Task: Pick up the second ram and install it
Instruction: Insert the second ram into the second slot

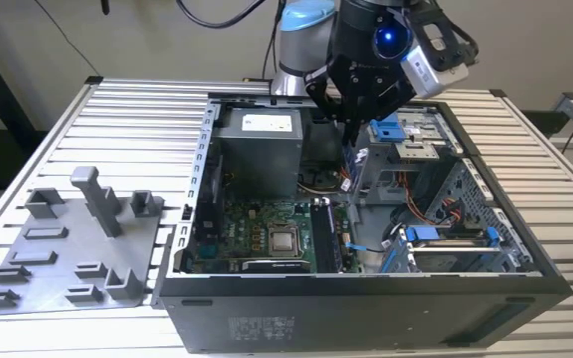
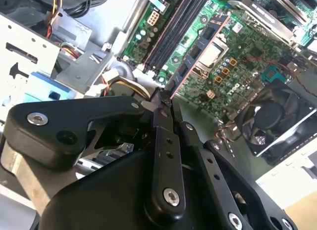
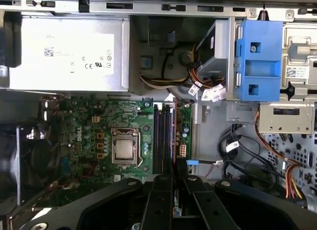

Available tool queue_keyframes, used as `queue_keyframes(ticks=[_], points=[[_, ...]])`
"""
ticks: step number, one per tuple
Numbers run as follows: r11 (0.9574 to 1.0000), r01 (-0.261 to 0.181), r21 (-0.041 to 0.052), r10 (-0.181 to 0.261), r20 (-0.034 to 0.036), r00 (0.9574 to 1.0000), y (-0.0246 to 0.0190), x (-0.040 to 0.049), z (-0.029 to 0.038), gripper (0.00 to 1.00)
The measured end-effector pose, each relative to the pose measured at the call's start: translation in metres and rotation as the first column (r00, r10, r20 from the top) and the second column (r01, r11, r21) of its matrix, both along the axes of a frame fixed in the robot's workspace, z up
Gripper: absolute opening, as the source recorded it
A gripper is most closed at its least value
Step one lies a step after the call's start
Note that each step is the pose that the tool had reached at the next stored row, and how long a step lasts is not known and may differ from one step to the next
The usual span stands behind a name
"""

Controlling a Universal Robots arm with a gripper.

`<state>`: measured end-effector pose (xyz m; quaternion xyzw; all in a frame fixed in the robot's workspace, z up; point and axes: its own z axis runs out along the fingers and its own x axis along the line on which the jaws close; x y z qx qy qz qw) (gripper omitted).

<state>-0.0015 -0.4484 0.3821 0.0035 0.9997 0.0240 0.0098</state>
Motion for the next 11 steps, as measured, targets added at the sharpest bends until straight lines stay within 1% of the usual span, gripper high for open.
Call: queue_keyframes(ticks=[11], points=[[1.0,0.0,-0.0003,0.0,0.0,1.0,0.0,0.0,-0.0073,0.14]])
